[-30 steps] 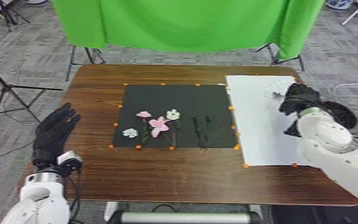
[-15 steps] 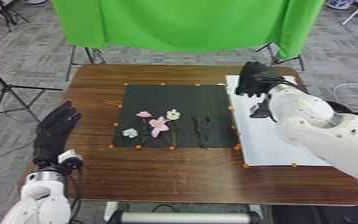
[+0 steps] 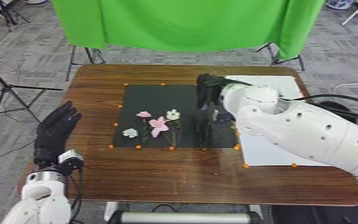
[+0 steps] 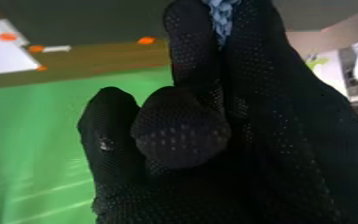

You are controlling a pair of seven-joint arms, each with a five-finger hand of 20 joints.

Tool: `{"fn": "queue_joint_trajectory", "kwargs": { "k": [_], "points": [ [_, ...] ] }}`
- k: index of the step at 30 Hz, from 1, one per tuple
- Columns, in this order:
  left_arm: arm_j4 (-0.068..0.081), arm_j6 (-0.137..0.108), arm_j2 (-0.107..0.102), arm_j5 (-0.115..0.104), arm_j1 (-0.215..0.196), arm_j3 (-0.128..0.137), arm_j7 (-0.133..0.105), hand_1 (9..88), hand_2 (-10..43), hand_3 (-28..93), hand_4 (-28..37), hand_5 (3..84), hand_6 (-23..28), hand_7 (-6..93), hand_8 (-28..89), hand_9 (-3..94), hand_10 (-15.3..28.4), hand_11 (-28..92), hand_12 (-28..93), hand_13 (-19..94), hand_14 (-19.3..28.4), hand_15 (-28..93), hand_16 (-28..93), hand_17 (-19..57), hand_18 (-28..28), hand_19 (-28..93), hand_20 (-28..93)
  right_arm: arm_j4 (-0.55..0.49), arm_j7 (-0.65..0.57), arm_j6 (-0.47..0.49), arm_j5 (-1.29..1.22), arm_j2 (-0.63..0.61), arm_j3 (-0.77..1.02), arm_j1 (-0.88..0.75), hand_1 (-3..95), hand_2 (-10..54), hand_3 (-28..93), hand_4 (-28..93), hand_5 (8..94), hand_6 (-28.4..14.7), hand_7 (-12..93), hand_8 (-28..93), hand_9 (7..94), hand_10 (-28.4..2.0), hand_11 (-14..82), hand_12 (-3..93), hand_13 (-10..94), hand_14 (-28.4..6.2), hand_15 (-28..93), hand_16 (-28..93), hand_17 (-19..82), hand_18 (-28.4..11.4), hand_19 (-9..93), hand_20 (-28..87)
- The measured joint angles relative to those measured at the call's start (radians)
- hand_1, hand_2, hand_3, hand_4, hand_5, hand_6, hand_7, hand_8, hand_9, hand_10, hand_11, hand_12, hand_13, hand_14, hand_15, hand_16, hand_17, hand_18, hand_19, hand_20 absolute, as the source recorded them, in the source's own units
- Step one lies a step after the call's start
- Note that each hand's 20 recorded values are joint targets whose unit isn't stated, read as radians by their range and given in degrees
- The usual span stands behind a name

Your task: Arrange flowers

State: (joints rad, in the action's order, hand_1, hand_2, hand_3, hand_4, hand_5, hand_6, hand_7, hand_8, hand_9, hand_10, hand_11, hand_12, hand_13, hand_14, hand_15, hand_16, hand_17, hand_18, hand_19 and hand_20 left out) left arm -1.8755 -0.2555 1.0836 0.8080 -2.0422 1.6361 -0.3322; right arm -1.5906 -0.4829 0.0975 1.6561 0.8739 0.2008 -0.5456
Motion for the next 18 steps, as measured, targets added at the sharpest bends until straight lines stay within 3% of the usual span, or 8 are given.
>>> {"fn": "queue_joint_trajectory", "kwargs": {
  "k": [8, 11, 16, 18],
  "points": [
    [-0.003, 0.000, -0.001, -0.001, -0.006, 0.000, 0.002, 43.0, -9.5, 68, -15.4, 46.3, -2.4, 19.6, -11, 40.2, 10.2, 19, 9, 36, 12.8, 20, -1, 11.4, 9.3, 3, 21, 0.022, -0.007, 0.027, -0.022, 0.012, 0.006, -0.023, 52.2, -8.3, 65, -17, 73.2, 0.9, 22, 3, 81.9, -12.1, 15.0, 24.9, 90, -2.6, 64, 28, 64, -14.6, 93, 56],
    [-0.001, 0.000, -0.002, -0.001, -0.004, -0.001, 0.003, 42.4, -9.5, 68, -15.3, 46.2, -2.4, 19.5, -11, 40.1, 10.3, 19, 9, 36, 13.0, 20, -1, 11.3, 9.4, 3, 21, 0.031, -0.012, 0.053, -0.045, 0.013, 0.024, -0.037, 49.1, -8.9, 64, -16, 69.6, 0.7, 21, 3, 76.8, -12.6, 17.4, 18.8, 89, -2.9, 64, 28, 63, -15.0, 93, 56],
    [0.006, 0.004, -0.002, -0.001, 0.004, -0.001, 0.005, 41.6, -9.5, 68, -15.3, 46.2, -2.4, 19.4, -11, 40.1, 10.3, 19, 10, 36, 13.1, 20, -1, 11.2, 9.4, 3, 21, 0.034, -0.019, 0.109, -0.066, 0.013, 0.043, -0.045, 43.5, -8.8, 67, -17, 65.2, 1.0, 19, 1, 72.7, -13.0, 16.6, 17.7, 88, -3.8, 65, 28, 61, -15.4, 93, 56],
    [0.008, 0.008, -0.002, -0.001, 0.007, -0.001, 0.007, 41.6, -9.5, 68, -15.5, 46.2, -2.4, 19.4, -11, 40.1, 10.4, 19, 10, 36, 13.1, 20, -1, 11.1, 9.4, 3, 21, 0.034, -0.021, 0.133, -0.072, 0.013, 0.053, -0.047, 39.8, -9.2, 70, -16, 62.8, 1.5, 19, -8, 69.6, -13.3, 15.4, 17.3, 87, -3.9, 65, 27, 61, -15.5, 93, 55]
  ]
}}
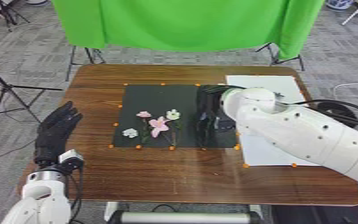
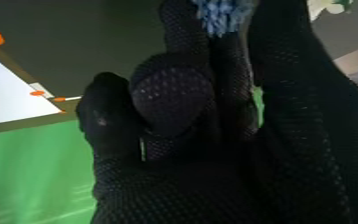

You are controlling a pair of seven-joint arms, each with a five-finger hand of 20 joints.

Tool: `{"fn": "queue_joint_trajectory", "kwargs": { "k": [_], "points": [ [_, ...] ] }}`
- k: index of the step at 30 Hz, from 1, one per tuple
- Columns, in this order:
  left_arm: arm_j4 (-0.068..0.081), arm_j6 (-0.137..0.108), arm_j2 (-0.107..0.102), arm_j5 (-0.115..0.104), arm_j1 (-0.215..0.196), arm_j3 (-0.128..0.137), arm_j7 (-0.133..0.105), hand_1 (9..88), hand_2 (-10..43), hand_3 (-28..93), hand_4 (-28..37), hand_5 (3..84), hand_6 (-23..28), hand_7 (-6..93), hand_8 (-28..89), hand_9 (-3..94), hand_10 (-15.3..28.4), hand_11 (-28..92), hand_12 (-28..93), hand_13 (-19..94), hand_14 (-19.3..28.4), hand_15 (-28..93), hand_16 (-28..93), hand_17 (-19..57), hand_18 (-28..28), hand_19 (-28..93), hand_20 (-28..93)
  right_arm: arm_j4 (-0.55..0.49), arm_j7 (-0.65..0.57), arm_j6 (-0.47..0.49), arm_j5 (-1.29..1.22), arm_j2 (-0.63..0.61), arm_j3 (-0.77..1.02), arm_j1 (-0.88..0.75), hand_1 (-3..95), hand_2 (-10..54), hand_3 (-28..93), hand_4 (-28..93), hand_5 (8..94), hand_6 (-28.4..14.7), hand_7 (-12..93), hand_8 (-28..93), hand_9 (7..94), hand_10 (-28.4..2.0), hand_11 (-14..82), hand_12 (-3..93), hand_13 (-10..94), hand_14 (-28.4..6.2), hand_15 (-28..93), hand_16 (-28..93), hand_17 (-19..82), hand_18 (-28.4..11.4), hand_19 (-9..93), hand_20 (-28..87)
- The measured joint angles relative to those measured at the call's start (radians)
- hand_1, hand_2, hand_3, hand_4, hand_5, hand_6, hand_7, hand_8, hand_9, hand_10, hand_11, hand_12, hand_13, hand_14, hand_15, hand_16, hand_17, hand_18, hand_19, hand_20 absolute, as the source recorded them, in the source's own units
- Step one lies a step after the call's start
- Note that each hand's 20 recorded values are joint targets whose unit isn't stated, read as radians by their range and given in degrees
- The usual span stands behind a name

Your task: Arrange flowers

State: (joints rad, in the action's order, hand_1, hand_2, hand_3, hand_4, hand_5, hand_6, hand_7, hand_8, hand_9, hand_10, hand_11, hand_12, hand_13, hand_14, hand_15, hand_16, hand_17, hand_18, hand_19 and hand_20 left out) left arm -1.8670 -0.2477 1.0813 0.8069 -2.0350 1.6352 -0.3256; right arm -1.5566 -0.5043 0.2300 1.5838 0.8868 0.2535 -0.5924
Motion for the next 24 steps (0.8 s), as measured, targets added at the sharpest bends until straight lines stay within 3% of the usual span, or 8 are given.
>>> {"fn": "queue_joint_trajectory", "kwargs": {
  "k": [9, 18, 24],
  "points": [
    [0.001, 0.004, -0.001, 0.000, 0.001, 0.001, 0.005, 41.4, -9.5, 68, -15.6, 46.4, -2.9, 19.6, -11, 40.0, 10.3, 18, 10, 36, 13.2, 21, -1, 11.0, 9.4, 3, 21, -0.005, -0.006, 0.086, -0.036, -0.004, 0.062, -0.002, 34.2, -9.5, 69, -16, 46.5, 3.0, 13, -10, 59.9, -15.7, 10.0, 16.6, 86, -4.4, 65, 26, 61, -16.0, 93, 55],
    [0.001, 0.005, -0.002, 0.000, 0.001, 0.000, 0.003, 41.5, -9.5, 68, -15.7, 46.8, -3.4, 20.0, -11, 40.1, 10.3, 18, 10, 36, 13.3, 20, -1, 10.9, 9.4, 3, 21, -0.023, -0.038, 0.169, -0.090, -0.022, 0.190, 0.006, 31.6, -9.5, 67, -15, 43.4, 3.1, 11, -9, 56.0, -17.7, 7.0, 15.0, 87, -4.5, 61, 26, 61, -16.0, 93, 52],
    [0.000, 0.004, -0.002, 0.000, 0.001, 0.000, 0.003, 41.5, -9.5, 68, -15.7, 46.8, -3.4, 19.9, -11, 40.2, 10.3, 18, 10, 36, 13.7, 21, -1, 10.7, 9.4, 3, 21, -0.041, -0.052, 0.148, 0.023, -0.069, 0.208, 0.031, 26.4, -9.5, 66, -14, 40.8, 1.9, 9, -8, 49.5, -18.6, 6.1, 14.6, 83, -6.5, 61, 26, 56, -17.3, 93, 47]
  ]
}}
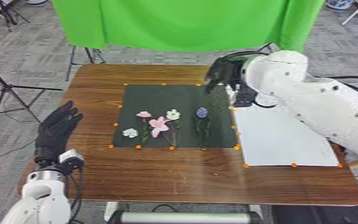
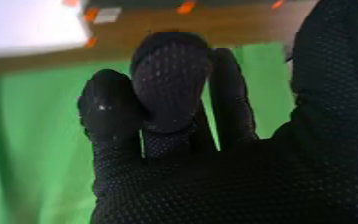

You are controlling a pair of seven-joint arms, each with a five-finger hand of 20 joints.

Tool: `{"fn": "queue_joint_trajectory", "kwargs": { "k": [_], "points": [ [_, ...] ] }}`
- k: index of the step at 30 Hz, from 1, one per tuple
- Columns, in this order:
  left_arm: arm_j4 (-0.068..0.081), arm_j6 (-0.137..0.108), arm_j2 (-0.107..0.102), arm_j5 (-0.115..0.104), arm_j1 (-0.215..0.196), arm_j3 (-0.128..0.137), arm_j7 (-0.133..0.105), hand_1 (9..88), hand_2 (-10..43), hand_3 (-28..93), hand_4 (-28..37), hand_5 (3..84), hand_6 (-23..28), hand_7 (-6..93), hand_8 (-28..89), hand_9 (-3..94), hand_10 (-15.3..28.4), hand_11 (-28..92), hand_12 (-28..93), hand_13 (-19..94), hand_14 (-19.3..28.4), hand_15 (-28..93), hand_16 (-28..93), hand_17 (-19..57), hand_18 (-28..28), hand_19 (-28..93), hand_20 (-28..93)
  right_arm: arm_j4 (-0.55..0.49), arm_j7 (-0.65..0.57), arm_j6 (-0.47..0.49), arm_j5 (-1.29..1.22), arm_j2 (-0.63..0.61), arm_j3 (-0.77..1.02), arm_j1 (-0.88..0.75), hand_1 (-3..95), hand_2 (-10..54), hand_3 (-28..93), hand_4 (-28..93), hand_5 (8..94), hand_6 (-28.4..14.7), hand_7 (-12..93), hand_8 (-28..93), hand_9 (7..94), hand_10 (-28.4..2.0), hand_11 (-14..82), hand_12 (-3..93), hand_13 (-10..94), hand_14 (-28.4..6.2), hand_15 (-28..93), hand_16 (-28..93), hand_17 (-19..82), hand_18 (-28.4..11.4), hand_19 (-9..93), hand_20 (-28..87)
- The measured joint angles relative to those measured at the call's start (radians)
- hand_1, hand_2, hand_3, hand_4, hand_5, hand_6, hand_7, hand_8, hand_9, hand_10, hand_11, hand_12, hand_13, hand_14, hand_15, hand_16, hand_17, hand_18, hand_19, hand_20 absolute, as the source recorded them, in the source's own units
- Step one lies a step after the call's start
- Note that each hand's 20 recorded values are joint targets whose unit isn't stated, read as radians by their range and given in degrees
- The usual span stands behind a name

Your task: Arrange flowers

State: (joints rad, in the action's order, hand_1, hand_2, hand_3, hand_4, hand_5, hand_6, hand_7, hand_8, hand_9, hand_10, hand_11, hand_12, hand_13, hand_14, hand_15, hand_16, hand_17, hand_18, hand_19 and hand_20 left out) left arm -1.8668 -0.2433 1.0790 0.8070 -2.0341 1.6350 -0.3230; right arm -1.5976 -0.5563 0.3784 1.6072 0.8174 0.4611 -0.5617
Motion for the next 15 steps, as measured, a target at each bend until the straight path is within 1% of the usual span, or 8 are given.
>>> {"fn": "queue_joint_trajectory", "kwargs": {
  "k": [3, 6, 8, 12, 15],
  "points": [
    [0.000, 0.000, 0.000, 0.000, -0.001, 0.000, 0.000, 41.6, -9.5, 68, -15.8, 46.8, -3.4, 19.9, -11, 40.2, 10.3, 18, 10, 36, 13.7, 21, -1, 10.7, 9.5, 3, 21, 0.002, -0.013, -0.068, 0.173, -0.039, -0.017, 0.005, 23.1, -9.5, 64, -15, 38.1, 0.8, 8, -7, 46.4, -19.8, 5.5, 14.7, 82, -7.1, 62, 26, 55, -17.7, 93, 47],
    [-0.001, -0.001, 0.001, 0.000, -0.004, 0.000, -0.001, 41.6, -9.5, 68, -15.8, 46.9, -3.3, 19.8, -11, 40.2, 10.3, 18, 10, 36, 13.7, 21, -1, 10.7, 9.4, 3, 21, 0.026, -0.057, -0.082, 0.266, -0.075, -0.019, 0.002, 20.7, -9.5, 63, -15, 36.0, -0.6, 6, -6, 43.1, -20.8, 3.8, 13.2, 82, -7.4, 62, 25, 55, -18.2, 93, 47],
    [-0.002, -0.001, 0.002, -0.001, -0.007, 0.000, -0.001, 41.7, -9.5, 68, -15.8, 46.8, -3.3, 19.8, -11, 40.2, 10.3, 18, 10, 36, 13.6, 21, -1, 10.7, 9.4, 3, 21, 0.061, -0.098, -0.055, 0.273, -0.088, -0.005, -0.009, 20.0, -9.5, 62, -15, 35.5, -0.5, 5, -6, 42.4, -21.2, 3.6, 12.1, 82, -7.6, 62, 25, 55, -18.6, 93, 47],
    [-0.003, -0.001, 0.002, -0.001, -0.012, 0.000, -0.001, 41.6, -9.5, 68, -15.5, 47.0, -3.1, 19.5, -11, 40.2, 10.3, 18, 10, 36, 13.6, 21, -1, 10.7, 9.4, 3, 21, 0.150, -0.158, 0.049, 0.252, -0.090, 0.075, -0.061, 20.4, -9.5, 61, -15, 36.1, -0.6, 6, -6, 44.6, -21.0, 4.7, 11.6, 83, -7.5, 62, 24, 56, -18.8, 93, 47],
    [-0.003, -0.001, 0.003, -0.001, -0.012, 0.000, -0.001, 41.7, -9.5, 68, -15.7, 46.9, -3.1, 19.6, -11, 40.3, 10.3, 18, 10, 36, 13.5, 21, -1, 10.7, 9.4, 3, 21, 0.189, -0.170, 0.050, 0.238, -0.102, 0.095, -0.099, 22.8, -9.5, 63, -15, 40.7, -0.6, 8, -6, 52.6, -18.2, 6.6, 11.9, 86, -5.6, 64, 24, 60, -18.2, 93, 51]
  ]
}}
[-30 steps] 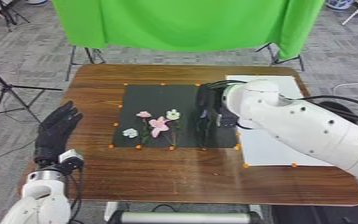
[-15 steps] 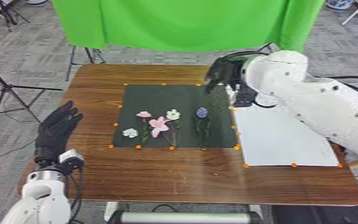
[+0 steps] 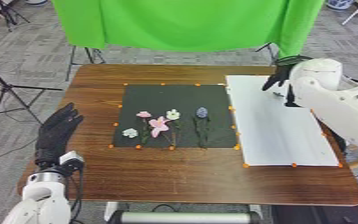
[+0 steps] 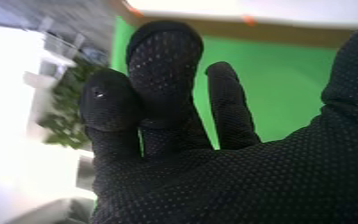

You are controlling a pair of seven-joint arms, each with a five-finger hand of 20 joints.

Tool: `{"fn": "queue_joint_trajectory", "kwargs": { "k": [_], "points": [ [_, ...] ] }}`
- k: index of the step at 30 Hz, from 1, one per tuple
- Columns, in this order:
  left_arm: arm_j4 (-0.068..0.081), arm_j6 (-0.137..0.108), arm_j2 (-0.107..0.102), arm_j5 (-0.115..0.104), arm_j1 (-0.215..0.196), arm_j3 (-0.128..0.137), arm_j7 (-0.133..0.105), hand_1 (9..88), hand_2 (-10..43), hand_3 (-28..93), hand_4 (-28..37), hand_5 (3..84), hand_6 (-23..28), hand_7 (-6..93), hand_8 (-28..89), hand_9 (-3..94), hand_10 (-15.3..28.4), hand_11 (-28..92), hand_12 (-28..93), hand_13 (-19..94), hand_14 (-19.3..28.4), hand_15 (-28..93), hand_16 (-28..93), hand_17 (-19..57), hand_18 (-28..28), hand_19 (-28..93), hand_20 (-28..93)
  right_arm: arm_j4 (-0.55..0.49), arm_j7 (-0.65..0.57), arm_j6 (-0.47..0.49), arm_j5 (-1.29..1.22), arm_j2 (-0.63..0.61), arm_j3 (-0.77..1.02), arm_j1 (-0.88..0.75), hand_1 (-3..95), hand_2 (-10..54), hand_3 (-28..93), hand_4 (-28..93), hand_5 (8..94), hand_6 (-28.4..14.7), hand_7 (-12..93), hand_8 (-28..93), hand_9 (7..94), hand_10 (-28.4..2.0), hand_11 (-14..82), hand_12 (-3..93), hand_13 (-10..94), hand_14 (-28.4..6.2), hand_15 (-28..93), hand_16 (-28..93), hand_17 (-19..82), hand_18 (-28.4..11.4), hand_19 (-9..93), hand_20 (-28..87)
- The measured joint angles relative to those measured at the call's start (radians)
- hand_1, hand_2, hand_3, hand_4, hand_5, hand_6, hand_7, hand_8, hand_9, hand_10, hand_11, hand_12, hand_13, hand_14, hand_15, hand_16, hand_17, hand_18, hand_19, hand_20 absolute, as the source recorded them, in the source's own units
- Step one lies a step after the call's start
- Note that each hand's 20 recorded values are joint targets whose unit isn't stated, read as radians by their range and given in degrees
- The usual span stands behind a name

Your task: Arrange flowers

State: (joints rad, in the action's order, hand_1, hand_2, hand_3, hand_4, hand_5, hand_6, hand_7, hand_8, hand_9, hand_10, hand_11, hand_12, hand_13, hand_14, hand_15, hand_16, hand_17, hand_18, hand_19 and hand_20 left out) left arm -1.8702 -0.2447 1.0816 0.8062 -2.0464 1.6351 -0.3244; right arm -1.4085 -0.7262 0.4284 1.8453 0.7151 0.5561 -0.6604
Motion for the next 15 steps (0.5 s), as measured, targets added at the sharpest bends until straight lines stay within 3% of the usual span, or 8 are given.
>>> {"fn": "queue_joint_trajectory", "kwargs": {
  "k": [3, 8, 12, 15],
  "points": [
    [0.000, 0.000, 0.000, 0.000, 0.000, 0.000, 0.000, 41.7, -9.5, 68, -15.6, 46.9, -3.2, 19.6, -11, 40.3, 10.2, 18, 10, 36, 13.5, 21, -1, 10.7, 9.4, 3, 21, 0.006, 0.004, -0.062, 0.002, -0.019, -0.012, -0.033, 26.0, -9.5, 66, -16, 46.4, -0.5, 11, -8, 59.9, -16.4, 7.9, 12.3, 90, -4.3, 65, 24, 63, -17.3, 93, 55],
    [-0.001, 0.000, 0.000, 0.000, 0.000, 0.000, -0.001, 41.7, -9.5, 68, -15.6, 46.9, -3.2, 19.7, -11, 40.2, 10.2, 18, 10, 36, 13.5, 21, -1, 10.7, 9.4, 3, 21, 0.012, 0.034, -0.323, 0.028, -0.038, -0.062, -0.077, 35.7, -9.5, 69, -18, 55.9, 1.0, 16, -10, 70.1, -12.6, 12.2, 13.0, 93, -2.3, 66, 25, 67, -16.1, 93, 58],
    [-0.001, 0.000, 0.001, 0.000, 0.001, -0.001, -0.001, 41.7, -9.5, 68, -15.7, 46.8, -3.2, 19.7, -11, 40.3, 10.3, 18, 10, 36, 13.4, 21, -1, 10.7, 9.4, 3, 21, 0.017, 0.053, -0.490, 0.049, -0.040, -0.090, -0.106, 37.9, -9.5, 69, -19, 58.0, 1.9, 18, -11, 71.6, -12.1, 13.0, 13.2, 94, -1.9, 66, 25, 68, -15.9, 93, 59],
    [-0.001, 0.000, 0.001, 0.001, 0.001, -0.002, -0.001, 41.8, -9.5, 68, -15.6, 46.9, -3.3, 19.8, -11, 40.3, 10.3, 18, 10, 36, 13.5, 21, -1, 10.8, 9.4, 3, 21, 0.017, 0.055, -0.522, 0.083, -0.038, -0.095, -0.127, 37.8, -9.5, 70, -19, 57.2, 1.6, 17, -12, 70.7, -12.9, 12.5, 13.1, 93, -1.6, 66, 25, 68, -15.8, 93, 59]
  ]
}}
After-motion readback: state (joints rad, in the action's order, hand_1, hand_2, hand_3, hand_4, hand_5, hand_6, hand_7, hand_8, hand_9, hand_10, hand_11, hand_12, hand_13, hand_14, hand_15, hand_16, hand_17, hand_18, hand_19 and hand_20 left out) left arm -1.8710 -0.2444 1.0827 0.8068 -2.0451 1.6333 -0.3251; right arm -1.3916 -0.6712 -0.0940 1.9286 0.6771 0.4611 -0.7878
